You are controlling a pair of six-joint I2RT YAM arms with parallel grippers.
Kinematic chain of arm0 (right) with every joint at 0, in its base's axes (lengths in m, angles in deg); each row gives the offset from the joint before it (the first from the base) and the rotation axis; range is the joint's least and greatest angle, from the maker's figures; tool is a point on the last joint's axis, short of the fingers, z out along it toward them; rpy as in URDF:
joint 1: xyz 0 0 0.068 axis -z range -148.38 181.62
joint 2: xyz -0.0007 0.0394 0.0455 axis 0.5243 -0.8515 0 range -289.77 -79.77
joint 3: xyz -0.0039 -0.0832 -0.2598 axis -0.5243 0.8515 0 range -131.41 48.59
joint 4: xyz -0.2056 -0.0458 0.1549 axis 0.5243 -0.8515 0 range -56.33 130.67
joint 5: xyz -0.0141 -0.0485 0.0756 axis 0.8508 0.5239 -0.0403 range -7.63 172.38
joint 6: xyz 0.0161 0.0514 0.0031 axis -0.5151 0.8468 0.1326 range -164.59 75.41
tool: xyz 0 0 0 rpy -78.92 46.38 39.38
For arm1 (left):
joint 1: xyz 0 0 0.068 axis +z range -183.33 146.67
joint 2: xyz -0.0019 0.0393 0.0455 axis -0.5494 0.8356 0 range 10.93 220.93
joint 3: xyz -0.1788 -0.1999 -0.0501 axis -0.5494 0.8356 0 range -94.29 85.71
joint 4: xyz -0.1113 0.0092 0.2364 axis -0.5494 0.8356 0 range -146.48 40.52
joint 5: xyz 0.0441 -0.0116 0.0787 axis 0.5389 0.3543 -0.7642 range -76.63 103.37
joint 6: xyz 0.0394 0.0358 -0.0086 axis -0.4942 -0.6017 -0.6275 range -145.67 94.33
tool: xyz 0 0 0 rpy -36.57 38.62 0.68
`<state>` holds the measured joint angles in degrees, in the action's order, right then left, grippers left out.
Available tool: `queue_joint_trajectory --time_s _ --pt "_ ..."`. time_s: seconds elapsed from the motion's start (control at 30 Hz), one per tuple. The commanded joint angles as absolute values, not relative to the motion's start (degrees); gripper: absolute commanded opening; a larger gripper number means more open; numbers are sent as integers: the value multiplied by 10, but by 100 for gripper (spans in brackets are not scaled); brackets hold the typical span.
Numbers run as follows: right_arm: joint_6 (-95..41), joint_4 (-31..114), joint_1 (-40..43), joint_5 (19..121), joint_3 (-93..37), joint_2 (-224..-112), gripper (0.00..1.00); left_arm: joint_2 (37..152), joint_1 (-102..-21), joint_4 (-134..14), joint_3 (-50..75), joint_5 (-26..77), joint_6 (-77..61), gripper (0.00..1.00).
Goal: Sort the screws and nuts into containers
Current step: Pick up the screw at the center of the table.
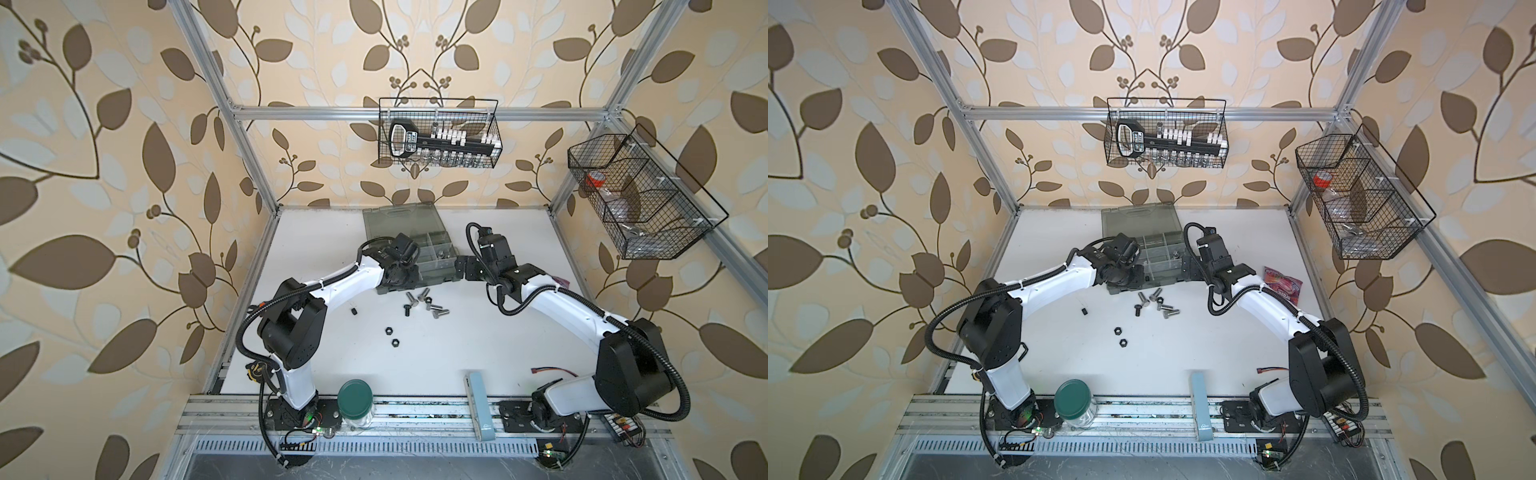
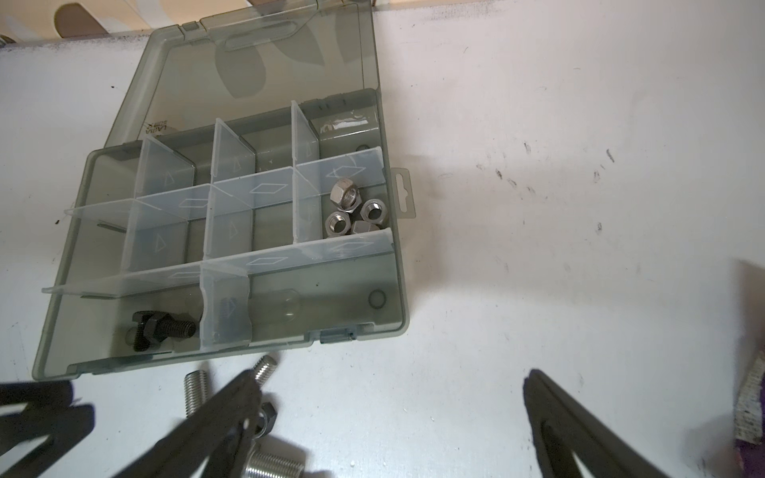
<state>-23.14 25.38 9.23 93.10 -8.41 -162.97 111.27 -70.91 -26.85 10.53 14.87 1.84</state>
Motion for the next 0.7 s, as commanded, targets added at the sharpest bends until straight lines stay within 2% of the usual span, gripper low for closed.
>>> queue_joint_trajectory --time_s 0.0,0.1,0.2,0.33,0.4,0.53,0.67 --pt "-225 247 90 935 -75 -1616 100 1075 -727 -276 136 87 30 37" --pt "-225 248 90 933 -76 -1620 100 1065 -741 -280 158 64 29 40" --pt "-226 246 90 931 -78 -1624 100 1050 -755 -301 188 54 33 56" --pt "-225 242 90 933 -78 -1620 100 1039 -772 -323 227 47 48 65" --pt "-224 241 90 935 -77 -1616 100 1039 -778 -326 243 45 53 73" --pt "-224 240 90 937 -75 -1613 100 1043 -791 -317 267 34 62 98" --pt "-224 237 90 938 -73 -1615 100 1045 -798 -315 280 28 66 99"
